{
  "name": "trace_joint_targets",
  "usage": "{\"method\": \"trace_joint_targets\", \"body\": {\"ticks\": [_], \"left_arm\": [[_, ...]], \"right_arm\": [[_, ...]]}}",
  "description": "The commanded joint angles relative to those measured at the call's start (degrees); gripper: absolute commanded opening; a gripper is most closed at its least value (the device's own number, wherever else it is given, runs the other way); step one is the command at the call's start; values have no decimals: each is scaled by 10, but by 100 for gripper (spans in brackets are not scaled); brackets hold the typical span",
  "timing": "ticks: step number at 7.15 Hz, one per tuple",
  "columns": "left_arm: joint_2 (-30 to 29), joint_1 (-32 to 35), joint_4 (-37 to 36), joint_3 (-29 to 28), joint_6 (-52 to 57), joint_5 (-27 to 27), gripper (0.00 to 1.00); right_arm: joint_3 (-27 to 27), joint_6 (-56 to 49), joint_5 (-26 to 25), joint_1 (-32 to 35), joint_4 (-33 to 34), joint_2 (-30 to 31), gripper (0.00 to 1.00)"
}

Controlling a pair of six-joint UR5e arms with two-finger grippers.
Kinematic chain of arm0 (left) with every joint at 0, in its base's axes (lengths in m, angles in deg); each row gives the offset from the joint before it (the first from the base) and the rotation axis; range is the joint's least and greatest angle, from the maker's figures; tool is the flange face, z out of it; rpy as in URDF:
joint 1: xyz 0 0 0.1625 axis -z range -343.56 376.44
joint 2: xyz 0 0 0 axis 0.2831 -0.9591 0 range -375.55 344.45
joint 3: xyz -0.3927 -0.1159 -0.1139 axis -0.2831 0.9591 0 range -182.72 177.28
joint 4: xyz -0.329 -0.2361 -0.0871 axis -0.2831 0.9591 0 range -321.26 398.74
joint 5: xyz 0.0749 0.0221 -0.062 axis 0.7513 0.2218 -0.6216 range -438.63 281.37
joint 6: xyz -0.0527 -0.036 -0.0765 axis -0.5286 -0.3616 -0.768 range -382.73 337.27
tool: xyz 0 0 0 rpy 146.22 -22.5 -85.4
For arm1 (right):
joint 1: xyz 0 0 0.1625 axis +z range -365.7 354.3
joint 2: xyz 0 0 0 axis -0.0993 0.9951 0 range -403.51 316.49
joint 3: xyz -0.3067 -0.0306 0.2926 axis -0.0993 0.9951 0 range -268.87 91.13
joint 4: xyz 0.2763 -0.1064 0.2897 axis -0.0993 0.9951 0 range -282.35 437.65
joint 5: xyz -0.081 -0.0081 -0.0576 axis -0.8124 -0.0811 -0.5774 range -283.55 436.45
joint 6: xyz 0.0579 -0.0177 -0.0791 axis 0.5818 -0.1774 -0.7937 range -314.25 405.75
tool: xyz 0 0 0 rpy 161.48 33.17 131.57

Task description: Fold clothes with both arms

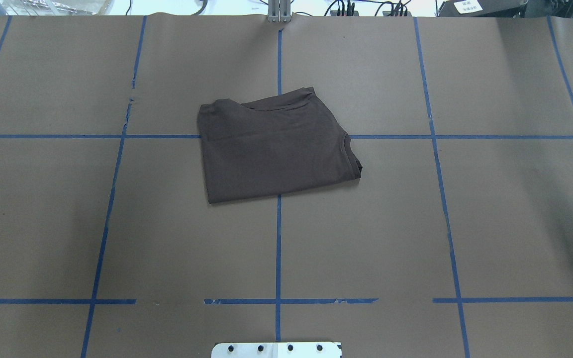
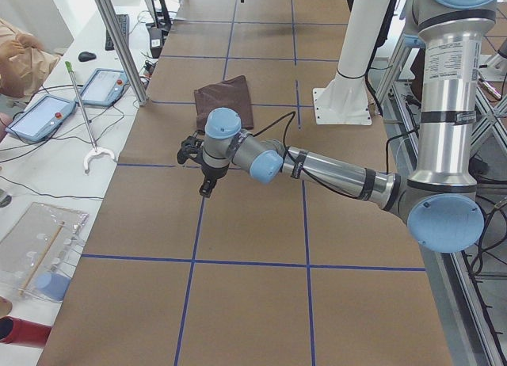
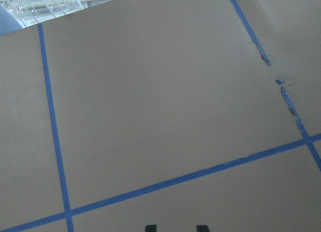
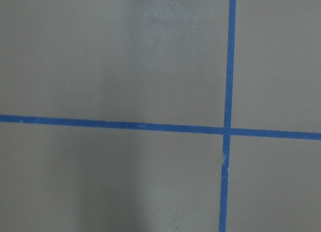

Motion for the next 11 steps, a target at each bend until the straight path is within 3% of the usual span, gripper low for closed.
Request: {"method": "trace_joint_targets", "body": {"ticks": [1,5,6,7,11], "left_arm": [[10,20,-115,-8,35,-55,100],[19,31,-124,-20,45,-31,100],[21,58,-129,-24,141,13,100],[16,66,-149,-49,177,15,100],[7,66,-147,-65,153,23,100]], "right_arm": [[-19,-18,33,9,15,39,100],[-12,-73,50,27,53,21,100],[-15,-80,50,32,53,22,100],[-15,-80,50,33,53,22,100],[-10,-80,52,34,52,18,100]]}}
